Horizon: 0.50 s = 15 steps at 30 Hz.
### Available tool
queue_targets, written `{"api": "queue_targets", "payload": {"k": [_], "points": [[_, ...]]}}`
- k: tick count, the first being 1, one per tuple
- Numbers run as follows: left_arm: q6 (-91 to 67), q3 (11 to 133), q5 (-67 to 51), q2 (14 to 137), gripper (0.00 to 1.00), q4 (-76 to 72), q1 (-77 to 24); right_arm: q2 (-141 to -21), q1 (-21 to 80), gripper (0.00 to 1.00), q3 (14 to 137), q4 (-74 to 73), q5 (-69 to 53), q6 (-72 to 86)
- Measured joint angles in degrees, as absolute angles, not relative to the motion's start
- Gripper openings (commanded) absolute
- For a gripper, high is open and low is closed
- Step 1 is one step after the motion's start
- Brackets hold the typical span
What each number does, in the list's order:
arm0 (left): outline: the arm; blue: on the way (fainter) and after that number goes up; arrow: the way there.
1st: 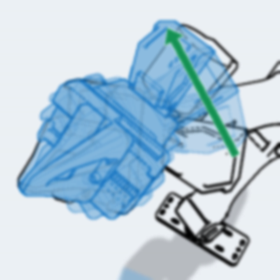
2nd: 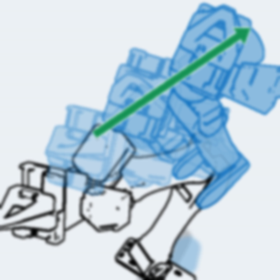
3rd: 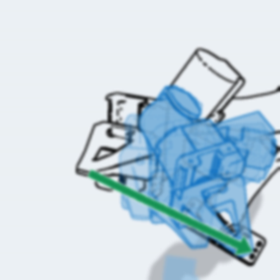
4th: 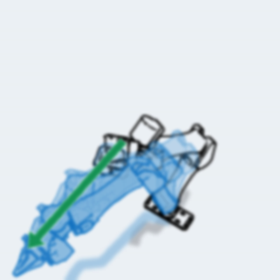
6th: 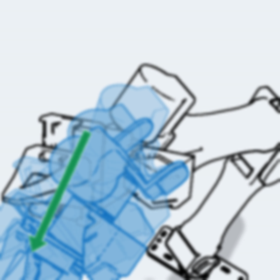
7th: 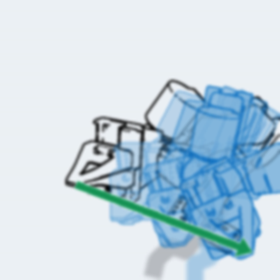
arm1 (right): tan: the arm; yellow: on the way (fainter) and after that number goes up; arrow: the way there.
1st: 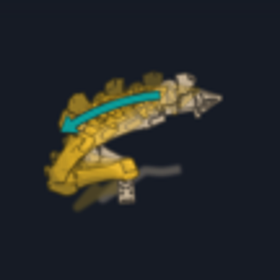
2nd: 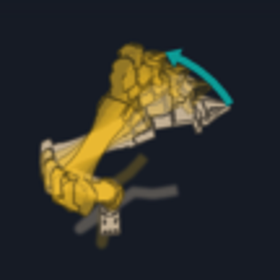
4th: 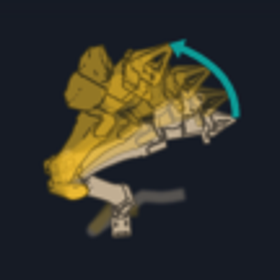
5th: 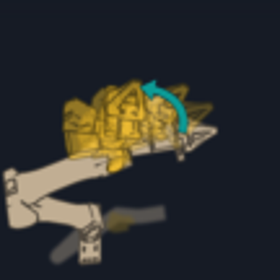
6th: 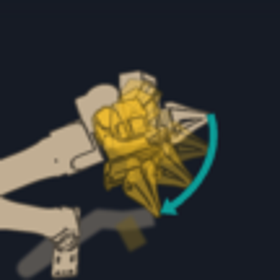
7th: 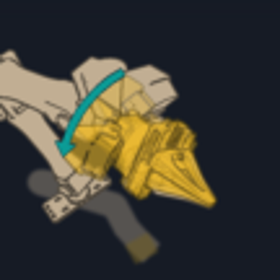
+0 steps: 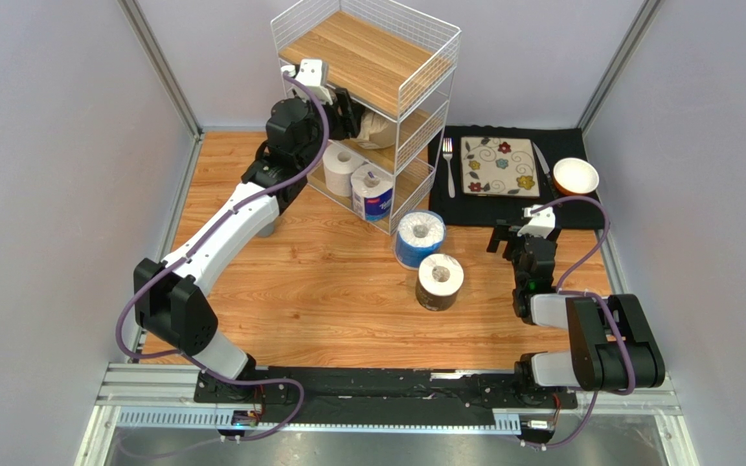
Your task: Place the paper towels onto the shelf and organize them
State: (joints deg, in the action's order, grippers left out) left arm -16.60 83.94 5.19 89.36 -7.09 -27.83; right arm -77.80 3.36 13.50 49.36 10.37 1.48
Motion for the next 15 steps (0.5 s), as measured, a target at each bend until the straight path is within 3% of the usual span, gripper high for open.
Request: {"api": "queue_targets", "payload": {"k": [15], "points": [[-16.7,82.7,5.0,88.5,0.73,-8.4,-27.6,-77.8,3.4,0.99,13.5,49.4,10.4,1.5]]}}
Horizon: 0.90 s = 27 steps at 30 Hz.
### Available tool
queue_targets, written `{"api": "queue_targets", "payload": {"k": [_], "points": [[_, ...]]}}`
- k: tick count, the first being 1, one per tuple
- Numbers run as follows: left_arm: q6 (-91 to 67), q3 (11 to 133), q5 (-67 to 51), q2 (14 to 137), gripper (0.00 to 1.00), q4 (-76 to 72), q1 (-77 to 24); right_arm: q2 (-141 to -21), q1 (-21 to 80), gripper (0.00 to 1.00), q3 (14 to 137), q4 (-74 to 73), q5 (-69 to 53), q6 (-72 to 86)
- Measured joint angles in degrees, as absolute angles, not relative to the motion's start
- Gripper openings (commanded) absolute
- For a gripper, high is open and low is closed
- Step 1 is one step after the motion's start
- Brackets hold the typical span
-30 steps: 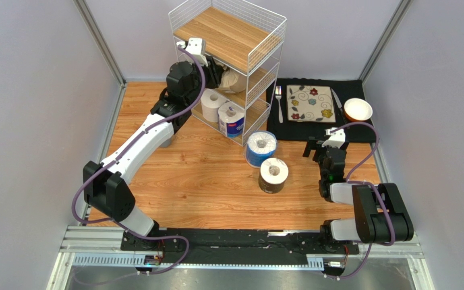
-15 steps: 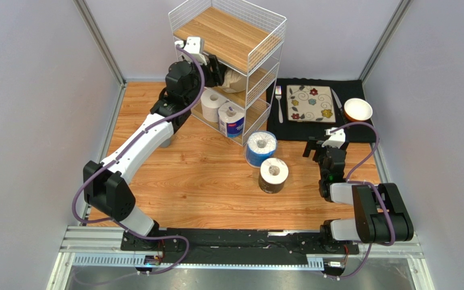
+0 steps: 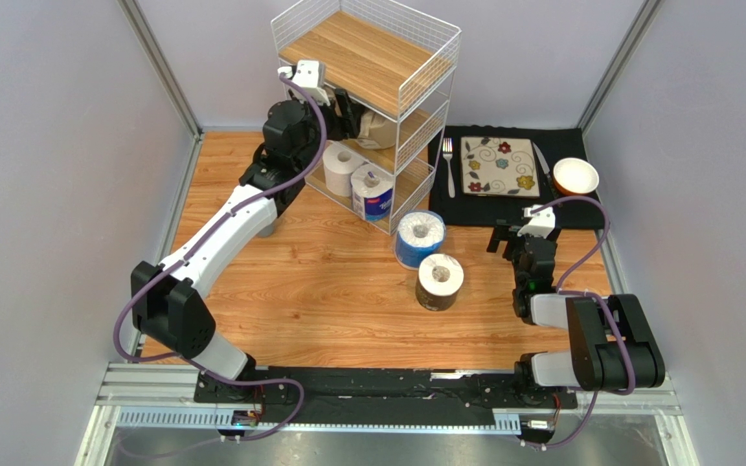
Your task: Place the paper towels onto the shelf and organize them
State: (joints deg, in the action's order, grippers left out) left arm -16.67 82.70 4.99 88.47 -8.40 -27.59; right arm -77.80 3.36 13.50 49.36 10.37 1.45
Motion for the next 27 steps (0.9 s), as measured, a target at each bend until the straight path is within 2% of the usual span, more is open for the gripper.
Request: {"api": "queue_targets", "payload": {"k": [15,27], "points": [[-16.8,80.1,4.7,83.4,0.73,-8.5,-27.3,-77.8,3.4,0.99,13.5,49.4,10.4,1.5],[-16.8,64.8,9.3,68.1,0.73,-11.1,-27.2,-77.8,3.4,0.99,13.5,49.4,10.4,1.5]]}}
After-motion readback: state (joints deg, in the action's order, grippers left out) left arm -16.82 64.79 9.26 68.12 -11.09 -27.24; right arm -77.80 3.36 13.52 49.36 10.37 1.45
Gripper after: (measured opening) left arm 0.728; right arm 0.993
